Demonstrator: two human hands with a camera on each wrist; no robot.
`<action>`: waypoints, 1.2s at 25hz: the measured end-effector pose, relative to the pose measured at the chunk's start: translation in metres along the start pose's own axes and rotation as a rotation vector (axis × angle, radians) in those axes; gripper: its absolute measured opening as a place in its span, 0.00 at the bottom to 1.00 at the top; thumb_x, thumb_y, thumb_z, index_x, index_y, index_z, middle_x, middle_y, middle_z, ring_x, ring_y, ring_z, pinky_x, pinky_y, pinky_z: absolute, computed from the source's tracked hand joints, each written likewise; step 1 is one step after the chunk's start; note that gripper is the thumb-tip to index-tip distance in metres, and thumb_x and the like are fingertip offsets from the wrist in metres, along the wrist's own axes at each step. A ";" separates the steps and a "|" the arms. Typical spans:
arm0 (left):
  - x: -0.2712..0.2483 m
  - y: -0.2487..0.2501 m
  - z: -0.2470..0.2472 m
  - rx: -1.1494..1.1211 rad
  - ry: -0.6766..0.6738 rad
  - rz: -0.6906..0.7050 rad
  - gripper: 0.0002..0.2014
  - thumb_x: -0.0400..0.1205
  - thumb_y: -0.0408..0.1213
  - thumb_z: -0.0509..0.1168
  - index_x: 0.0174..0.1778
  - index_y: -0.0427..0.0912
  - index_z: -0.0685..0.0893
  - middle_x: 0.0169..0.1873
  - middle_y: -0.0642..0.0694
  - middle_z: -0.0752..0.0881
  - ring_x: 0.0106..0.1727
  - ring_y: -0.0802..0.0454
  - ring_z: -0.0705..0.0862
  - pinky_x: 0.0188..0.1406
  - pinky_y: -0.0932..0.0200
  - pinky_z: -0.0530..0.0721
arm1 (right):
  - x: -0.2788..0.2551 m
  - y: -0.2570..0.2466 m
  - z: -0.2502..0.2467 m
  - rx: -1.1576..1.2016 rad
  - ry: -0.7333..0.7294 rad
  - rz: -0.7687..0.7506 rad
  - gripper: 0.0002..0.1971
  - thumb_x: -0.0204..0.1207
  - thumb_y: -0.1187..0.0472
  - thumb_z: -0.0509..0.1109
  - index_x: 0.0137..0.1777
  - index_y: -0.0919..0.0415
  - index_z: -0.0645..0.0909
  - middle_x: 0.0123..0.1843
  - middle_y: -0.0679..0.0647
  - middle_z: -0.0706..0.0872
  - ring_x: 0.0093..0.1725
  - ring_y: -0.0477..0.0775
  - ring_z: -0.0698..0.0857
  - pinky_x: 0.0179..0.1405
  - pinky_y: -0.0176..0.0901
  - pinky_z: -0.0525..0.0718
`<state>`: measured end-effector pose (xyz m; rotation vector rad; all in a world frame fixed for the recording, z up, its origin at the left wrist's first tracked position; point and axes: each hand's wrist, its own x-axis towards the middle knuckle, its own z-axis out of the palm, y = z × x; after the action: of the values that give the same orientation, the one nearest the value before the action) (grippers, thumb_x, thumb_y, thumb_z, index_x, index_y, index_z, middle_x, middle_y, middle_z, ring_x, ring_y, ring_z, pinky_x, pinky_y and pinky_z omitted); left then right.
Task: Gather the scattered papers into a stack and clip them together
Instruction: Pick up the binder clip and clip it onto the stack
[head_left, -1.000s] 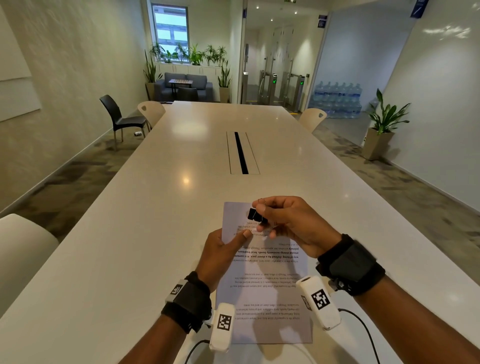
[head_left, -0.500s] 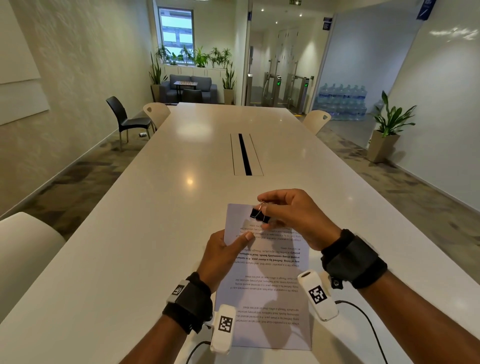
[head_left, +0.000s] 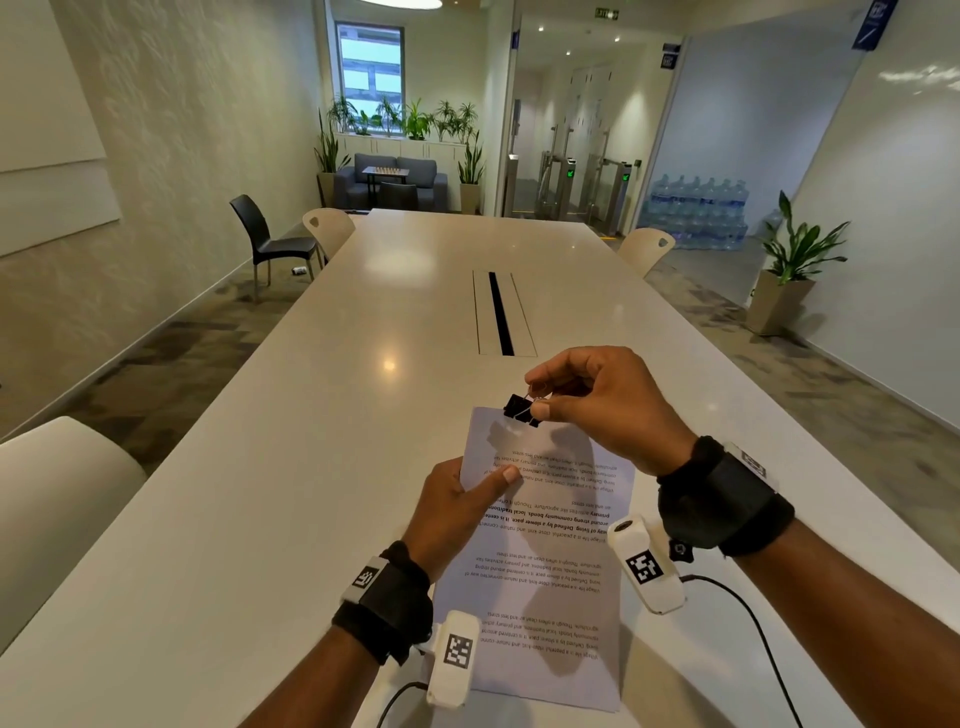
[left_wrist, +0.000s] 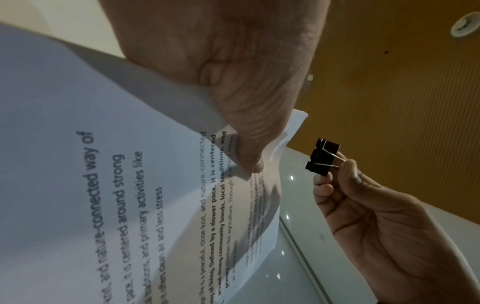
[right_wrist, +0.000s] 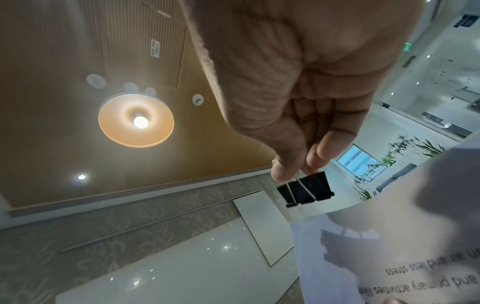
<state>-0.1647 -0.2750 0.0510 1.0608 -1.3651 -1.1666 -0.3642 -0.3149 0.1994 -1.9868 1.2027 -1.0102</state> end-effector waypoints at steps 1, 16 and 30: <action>0.000 0.001 0.000 0.005 -0.003 0.005 0.14 0.92 0.47 0.70 0.66 0.42 0.90 0.54 0.42 0.99 0.51 0.39 0.99 0.59 0.33 0.97 | 0.000 -0.002 -0.001 -0.020 0.011 -0.026 0.14 0.73 0.67 0.87 0.58 0.59 0.95 0.50 0.50 0.98 0.51 0.47 0.97 0.56 0.44 0.96; -0.001 0.014 0.006 0.126 0.006 0.095 0.11 0.90 0.46 0.72 0.62 0.45 0.92 0.51 0.47 0.98 0.45 0.44 0.98 0.47 0.50 0.99 | 0.020 -0.007 -0.010 -0.069 -0.136 -0.100 0.09 0.72 0.68 0.88 0.48 0.56 0.95 0.46 0.55 0.99 0.48 0.53 0.98 0.56 0.49 0.97; -0.002 0.013 0.004 0.149 -0.035 0.086 0.15 0.88 0.49 0.72 0.63 0.42 0.91 0.52 0.45 0.98 0.45 0.44 0.99 0.45 0.55 0.98 | 0.021 0.007 -0.016 0.012 -0.350 -0.046 0.24 0.77 0.64 0.84 0.73 0.55 0.89 0.62 0.49 0.96 0.57 0.44 0.93 0.62 0.41 0.91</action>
<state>-0.1687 -0.2704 0.0634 1.0792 -1.5291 -1.0371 -0.3745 -0.3387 0.2089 -2.0822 0.9614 -0.6512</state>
